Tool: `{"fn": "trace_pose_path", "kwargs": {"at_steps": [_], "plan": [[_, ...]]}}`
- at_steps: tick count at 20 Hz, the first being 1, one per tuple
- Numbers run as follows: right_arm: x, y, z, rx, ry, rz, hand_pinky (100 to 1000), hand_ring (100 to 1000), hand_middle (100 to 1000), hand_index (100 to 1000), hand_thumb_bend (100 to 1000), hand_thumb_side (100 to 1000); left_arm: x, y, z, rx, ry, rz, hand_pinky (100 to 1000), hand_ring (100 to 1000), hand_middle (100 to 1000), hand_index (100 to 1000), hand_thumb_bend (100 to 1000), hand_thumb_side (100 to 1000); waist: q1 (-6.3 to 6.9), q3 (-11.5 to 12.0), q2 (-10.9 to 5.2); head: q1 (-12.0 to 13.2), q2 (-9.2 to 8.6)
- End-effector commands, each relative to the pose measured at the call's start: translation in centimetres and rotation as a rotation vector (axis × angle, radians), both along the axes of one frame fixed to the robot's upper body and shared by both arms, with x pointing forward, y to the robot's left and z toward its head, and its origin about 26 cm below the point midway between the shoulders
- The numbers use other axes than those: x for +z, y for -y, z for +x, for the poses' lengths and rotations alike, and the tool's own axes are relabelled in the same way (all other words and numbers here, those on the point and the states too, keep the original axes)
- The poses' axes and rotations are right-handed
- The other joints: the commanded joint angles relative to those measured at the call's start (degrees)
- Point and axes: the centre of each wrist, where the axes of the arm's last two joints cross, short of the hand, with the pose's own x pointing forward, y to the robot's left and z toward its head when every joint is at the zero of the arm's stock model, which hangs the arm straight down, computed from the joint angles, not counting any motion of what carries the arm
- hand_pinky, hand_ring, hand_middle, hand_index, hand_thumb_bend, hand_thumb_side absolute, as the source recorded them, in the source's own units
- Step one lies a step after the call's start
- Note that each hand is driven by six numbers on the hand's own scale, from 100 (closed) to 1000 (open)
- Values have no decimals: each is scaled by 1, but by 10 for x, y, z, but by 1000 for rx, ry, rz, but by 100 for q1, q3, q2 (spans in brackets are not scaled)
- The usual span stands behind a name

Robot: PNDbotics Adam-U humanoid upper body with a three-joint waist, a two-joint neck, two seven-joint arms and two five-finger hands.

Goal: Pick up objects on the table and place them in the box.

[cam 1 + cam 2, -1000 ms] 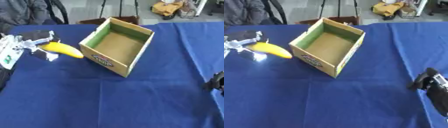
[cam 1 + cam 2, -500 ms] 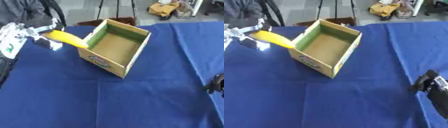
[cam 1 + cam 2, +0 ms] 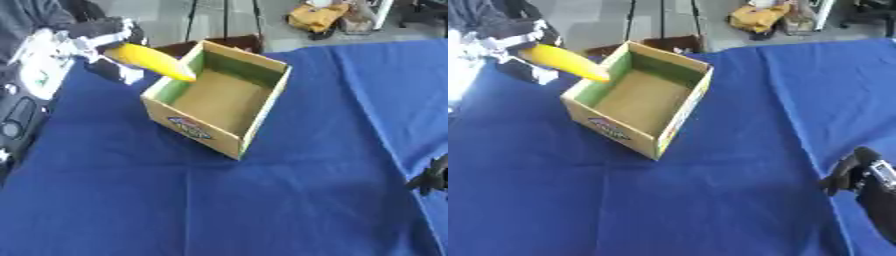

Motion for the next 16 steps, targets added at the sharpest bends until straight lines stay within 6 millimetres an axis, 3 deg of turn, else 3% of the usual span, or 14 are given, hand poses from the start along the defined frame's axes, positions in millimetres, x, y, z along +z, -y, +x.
{"fn": "trace_pose_path", "kwargs": {"at_steps": [1, 9, 16], "plan": [[10, 1, 3, 21, 28, -34, 517, 373, 307, 499, 100, 808, 13, 3, 4, -5, 33, 23, 361, 359, 379, 575, 100, 179, -4, -70, -58, 96, -97], [14, -3, 6, 41, 42, -39, 516, 373, 307, 499, 100, 809, -2, 15, 14, 13, 42, 31, 362, 360, 379, 576, 100, 184, 41, -357, 30, 226, -217], [17, -7, 8, 53, 54, -36, 516, 373, 307, 499, 100, 810, -30, 17, 19, 42, -9, 51, 370, 367, 386, 586, 100, 202, 63, -508, 99, 260, -260]]}}
